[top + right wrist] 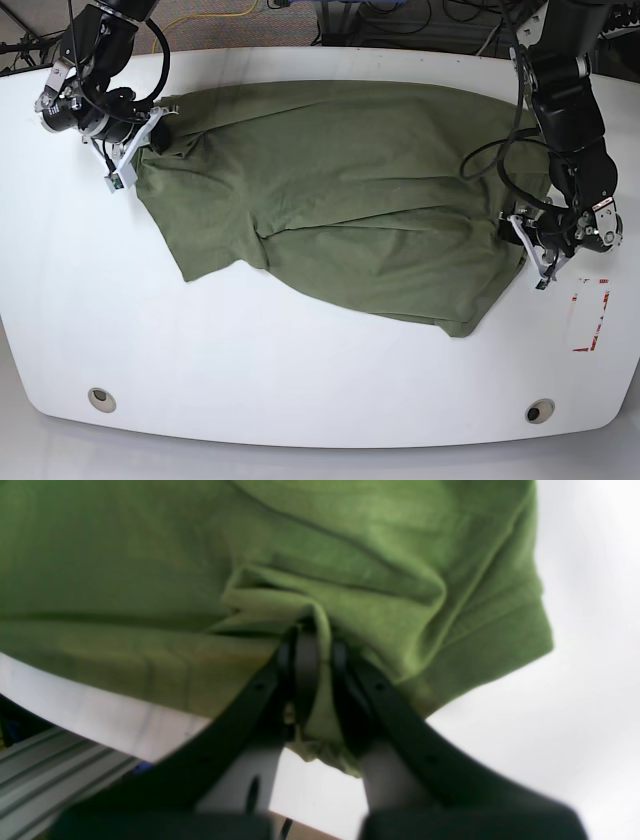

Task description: Fold the T-shirt properly

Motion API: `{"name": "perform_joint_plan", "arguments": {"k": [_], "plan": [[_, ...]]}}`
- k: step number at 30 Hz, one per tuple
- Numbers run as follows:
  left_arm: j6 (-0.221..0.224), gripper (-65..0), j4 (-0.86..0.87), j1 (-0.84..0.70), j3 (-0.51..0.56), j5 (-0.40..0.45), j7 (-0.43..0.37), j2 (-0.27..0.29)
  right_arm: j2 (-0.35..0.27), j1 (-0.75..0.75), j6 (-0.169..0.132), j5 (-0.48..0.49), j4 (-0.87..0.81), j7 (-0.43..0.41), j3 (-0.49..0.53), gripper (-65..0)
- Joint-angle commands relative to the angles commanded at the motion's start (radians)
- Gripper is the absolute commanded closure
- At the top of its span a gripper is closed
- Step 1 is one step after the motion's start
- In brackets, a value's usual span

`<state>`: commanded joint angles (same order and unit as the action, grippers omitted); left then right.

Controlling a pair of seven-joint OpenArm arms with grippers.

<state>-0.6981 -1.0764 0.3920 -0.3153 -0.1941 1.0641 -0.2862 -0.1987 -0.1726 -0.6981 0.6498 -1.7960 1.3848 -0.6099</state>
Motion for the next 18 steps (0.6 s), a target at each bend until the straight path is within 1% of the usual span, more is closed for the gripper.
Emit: {"name": "perform_joint_plan", "arguments": {"k": [1, 2, 3, 5, 6, 8, 11, 12, 14, 16, 18], "plan": [[0.0, -23.5, 0.0, 0.0, 0.0, 0.0, 0.005, -0.005, 0.0, 0.0, 0.0, 0.0, 0.0, 0.0, 0.0, 0.0], [0.0, -26.4, 0.0, 0.0, 0.0, 0.0, 0.008, -0.005, 0.0, 0.0, 0.0, 0.0, 0.0, 0.0, 0.0, 0.0], [0.0, -27.9, 0.0, 0.0, 0.0, 0.0, 0.008, -0.006, 0.0, 0.0, 0.0, 0.0, 0.0, 0.0, 0.0, 0.0], [0.0, -35.1, 0.0, 0.003, 0.0, 0.0, 0.017, -0.012, -0.002, 0.0, 0.0, 0.0, 0.0, 0.0, 0.0, 0.0], [0.0, -35.7, 0.0, 0.003, 0.0, 0.0, 0.017, -0.017, -0.002, 0.002, 0.0, 0.0, 0.0, 0.0, 0.0, 0.0], [0.0, -34.3, 0.0, 0.005, 0.002, 0.0, 0.018, -0.018, -0.002, 0.008, 0.0, 0.0, 0.0, 0.0, 0.0, 0.0], [0.0, -33.9, 0.0, 0.008, 0.002, 0.0, 0.02, -0.02, 0.0, 0.015, 0.0, 0.0, 0.0, 0.0, 0.0, 0.0], [0.0, -34.3, 0.0, 0.008, 0.002, 0.002, 0.02, -0.02, 0.0, 0.015, 0.0, 0.0, 0.0, 0.002, 0.0, 0.0], [0.0, -37.4, 0.0, 0.009, 0.002, 0.003, 0.02, -0.025, 0.0, 0.017, 0.0, 0.0, 0.0, 0.002, 0.0, 0.0], [0.0, -39.6, -0.002, 0.009, 0.002, 0.003, 0.017, -0.043, 0.0, 0.02, 0.0, 0.0, 0.0, 0.002, 0.0, 0.0], [0.0, -40.4, -0.002, 0.009, -0.002, 0.003, 0.014, -0.052, -0.002, 0.02, 0.0, 0.0, 0.0, 0.002, 0.0, 0.0]]}}
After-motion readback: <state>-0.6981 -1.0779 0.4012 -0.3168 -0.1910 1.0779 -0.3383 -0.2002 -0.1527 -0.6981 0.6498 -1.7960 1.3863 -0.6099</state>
